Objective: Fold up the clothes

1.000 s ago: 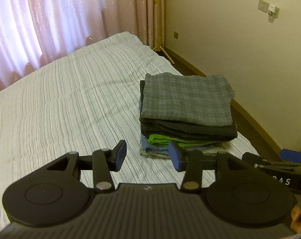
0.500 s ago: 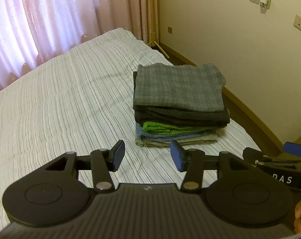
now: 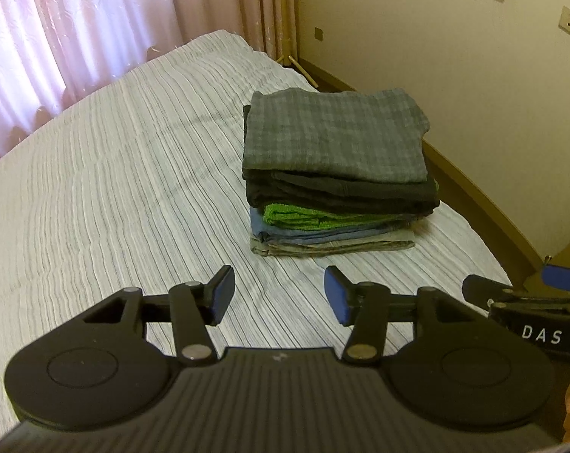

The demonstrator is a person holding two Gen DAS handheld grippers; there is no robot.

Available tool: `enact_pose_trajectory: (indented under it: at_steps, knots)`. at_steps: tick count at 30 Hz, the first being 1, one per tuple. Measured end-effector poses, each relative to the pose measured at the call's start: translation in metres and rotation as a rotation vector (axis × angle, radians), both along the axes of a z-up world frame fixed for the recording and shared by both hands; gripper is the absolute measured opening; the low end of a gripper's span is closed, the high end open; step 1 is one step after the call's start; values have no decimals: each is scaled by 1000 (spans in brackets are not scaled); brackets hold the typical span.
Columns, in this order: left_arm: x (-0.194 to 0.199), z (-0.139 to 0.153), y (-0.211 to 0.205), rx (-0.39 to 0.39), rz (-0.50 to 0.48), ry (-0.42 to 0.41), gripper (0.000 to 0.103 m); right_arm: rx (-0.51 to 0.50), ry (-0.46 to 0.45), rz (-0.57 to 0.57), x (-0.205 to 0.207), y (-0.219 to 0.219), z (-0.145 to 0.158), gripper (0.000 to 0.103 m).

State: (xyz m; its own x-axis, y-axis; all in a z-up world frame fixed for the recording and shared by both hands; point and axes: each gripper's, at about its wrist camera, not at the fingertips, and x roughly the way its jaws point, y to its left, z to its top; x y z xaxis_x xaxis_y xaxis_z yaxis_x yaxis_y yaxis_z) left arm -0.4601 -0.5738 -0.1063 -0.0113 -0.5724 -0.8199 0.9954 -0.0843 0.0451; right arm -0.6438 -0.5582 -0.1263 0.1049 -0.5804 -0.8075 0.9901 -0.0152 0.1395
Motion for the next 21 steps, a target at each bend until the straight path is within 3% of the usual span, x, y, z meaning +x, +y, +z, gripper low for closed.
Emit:
enact_pose_trajectory:
  at_steps: [21]
  knots:
    - [-4, -23, -21, 42, 9, -10, 50, 57, 10, -7, -6, -19, -20, 102]
